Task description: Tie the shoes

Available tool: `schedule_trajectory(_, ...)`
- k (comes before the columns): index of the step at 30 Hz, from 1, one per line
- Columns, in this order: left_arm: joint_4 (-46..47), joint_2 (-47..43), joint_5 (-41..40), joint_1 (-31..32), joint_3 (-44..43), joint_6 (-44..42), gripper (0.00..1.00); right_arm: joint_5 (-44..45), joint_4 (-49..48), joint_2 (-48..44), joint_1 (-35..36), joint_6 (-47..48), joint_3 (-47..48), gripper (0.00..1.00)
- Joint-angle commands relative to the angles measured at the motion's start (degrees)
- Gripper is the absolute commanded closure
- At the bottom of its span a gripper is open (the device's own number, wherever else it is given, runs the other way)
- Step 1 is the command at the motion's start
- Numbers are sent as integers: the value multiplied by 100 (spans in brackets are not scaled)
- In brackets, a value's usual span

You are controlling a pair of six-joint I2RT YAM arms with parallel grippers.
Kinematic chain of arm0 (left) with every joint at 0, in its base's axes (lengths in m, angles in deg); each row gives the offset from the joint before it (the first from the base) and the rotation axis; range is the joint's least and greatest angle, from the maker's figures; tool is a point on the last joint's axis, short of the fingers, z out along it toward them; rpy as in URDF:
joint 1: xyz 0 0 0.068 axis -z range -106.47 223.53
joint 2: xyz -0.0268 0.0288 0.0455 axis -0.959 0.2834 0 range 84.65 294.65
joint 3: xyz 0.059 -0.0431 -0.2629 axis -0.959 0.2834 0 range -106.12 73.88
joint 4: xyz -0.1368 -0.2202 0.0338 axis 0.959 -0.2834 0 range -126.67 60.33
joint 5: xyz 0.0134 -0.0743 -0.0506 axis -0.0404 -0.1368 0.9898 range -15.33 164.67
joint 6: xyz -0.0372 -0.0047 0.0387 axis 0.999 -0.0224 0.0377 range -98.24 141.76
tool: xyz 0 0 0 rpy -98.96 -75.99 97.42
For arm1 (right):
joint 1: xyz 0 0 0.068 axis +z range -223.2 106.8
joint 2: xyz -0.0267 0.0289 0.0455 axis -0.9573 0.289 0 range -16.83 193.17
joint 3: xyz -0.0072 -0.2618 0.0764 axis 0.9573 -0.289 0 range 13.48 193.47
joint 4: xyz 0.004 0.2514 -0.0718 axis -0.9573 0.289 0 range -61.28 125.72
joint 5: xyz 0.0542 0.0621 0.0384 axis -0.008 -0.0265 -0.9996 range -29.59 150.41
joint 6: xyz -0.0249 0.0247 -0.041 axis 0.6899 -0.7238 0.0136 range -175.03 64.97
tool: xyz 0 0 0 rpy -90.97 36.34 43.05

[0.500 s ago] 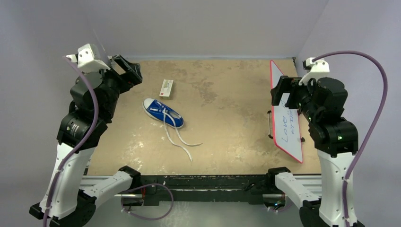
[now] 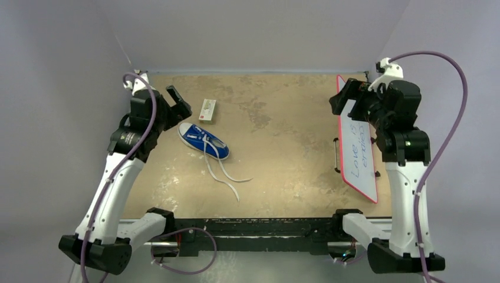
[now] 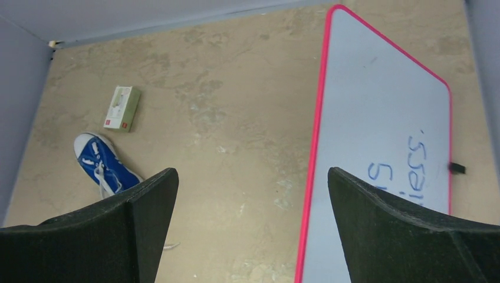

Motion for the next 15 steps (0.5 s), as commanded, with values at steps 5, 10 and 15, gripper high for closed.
schedule_trajectory(5, -281, 896, 342, -217, 679, 364, 8, -471, -855, 1431, 1123, 40, 609, 1)
schedule_trajectory(10, -301, 1791, 382, -253, 814, 518, 19, -522, -1018, 2468, 2112, 175, 1102, 1)
schedule_trajectory(15, 499, 2234, 874, -390, 1169, 683, 34, -516, -857, 3204, 2854, 668, 1386, 1)
